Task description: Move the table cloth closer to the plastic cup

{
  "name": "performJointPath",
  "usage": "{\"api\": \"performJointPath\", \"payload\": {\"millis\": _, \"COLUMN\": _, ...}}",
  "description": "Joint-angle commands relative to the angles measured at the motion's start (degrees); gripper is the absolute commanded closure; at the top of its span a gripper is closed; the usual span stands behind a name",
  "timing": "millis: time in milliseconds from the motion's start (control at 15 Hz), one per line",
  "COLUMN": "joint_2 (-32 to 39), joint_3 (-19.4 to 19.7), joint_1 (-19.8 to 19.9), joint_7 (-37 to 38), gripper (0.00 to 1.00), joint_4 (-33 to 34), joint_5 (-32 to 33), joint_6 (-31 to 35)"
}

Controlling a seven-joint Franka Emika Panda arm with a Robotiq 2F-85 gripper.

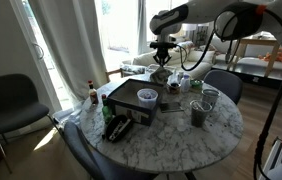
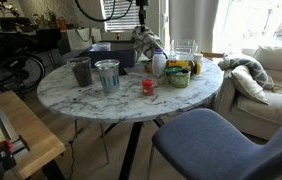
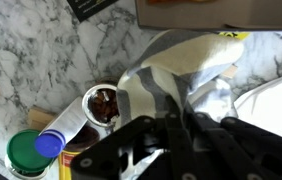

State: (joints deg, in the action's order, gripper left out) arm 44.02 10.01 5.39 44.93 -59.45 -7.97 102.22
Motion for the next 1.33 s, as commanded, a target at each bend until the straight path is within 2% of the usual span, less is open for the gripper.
{"api": "performJointPath", "payload": {"millis": 0, "joint_2": -8.66, "joint_3": -0.64, "joint_1": 1.41, "joint_7": -2.8, "gripper": 0.98, "joint_4": -6.75, "joint_5": -2.11, "joint_6": 1.61}}
{"api": "performJointPath", "payload": {"millis": 333, "joint_2": -18.08, "joint_3": -0.7, "joint_1": 2.84, "joint_7": -7.08, "gripper": 0.98, "joint_4": -13.08, "joint_5": -5.41, "joint_6": 4.97}}
{"api": "performJointPath", "payload": {"millis": 867, "joint_2": -29.33, "joint_3": 2.37, "joint_1": 2.7, "joint_7": -5.38, "gripper": 0.98, "joint_4": -22.6, "joint_5": -0.6, "joint_6": -3.85}}
{"api": "performJointPath", "payload": {"millis": 1267, "joint_2": -34.65, "joint_3": 1.88, "joint_1": 3.07, "joint_7": -11.59, "gripper": 0.98, "joint_4": -30.37, "joint_5": 3.92, "joint_6": -9.18}}
